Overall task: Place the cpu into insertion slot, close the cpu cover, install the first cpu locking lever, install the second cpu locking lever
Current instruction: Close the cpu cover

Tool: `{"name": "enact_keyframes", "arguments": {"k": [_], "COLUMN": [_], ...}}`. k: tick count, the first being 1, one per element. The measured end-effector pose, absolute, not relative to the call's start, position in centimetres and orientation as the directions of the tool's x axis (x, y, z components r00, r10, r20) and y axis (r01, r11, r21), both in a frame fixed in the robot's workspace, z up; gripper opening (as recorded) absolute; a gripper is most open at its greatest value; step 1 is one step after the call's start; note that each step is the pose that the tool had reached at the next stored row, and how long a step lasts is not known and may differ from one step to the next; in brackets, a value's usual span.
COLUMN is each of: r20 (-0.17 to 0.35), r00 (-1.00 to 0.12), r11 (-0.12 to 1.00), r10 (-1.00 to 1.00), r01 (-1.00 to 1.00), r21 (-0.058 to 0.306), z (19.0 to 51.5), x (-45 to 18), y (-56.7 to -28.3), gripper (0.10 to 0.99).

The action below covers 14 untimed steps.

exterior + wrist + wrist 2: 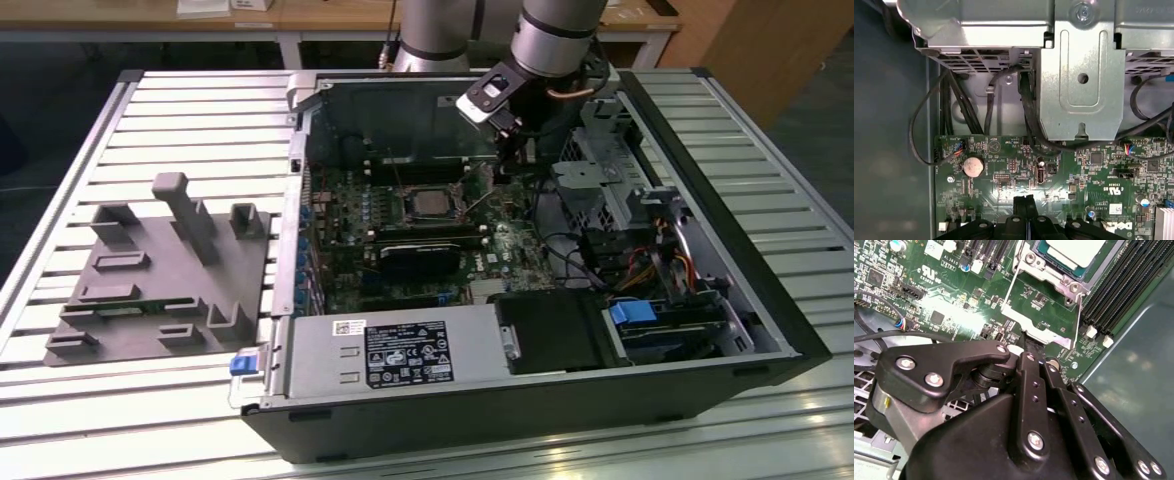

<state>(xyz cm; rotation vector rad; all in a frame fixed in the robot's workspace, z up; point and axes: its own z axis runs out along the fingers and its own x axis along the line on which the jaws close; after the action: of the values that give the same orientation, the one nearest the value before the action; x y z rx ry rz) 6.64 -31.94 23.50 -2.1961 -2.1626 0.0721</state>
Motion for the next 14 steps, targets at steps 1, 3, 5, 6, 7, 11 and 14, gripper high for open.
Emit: {"name": "enact_keyframes", "arguments": {"k": [1,3,5,6,7,11,14], "r20": [0.008,0.008,0.008,0.008,0.008,0.008,0.008], "r00": [0.016,0.016,0.015,0.016,0.016,0.016,0.016], "r11": [-0.015,-0.015,-0.015,-0.015,-0.015,-0.015,-0.015], "r10": [1.000,1.000,1.000,1.000,1.000,1.000,1.000], "r01": [0.997,0.997,0.997,0.997,0.997,0.998,0.998], "r21": [-0.075,-0.075,-0.074,-0.074,-0.072,-0.067,-0.062], "z": [23.5,23.5,23.5,23.5,23.5,23.5,23.5], "x": [6.6,6.6,6.4,6.2,5.9,4.9,3.9], "y": [-31.9,-31.9,-31.9,-31.9,-31.9,-31.9,-31.9], "gripper": [0.102,0.102,0.102,0.102,0.102,0.102,0.102]}}
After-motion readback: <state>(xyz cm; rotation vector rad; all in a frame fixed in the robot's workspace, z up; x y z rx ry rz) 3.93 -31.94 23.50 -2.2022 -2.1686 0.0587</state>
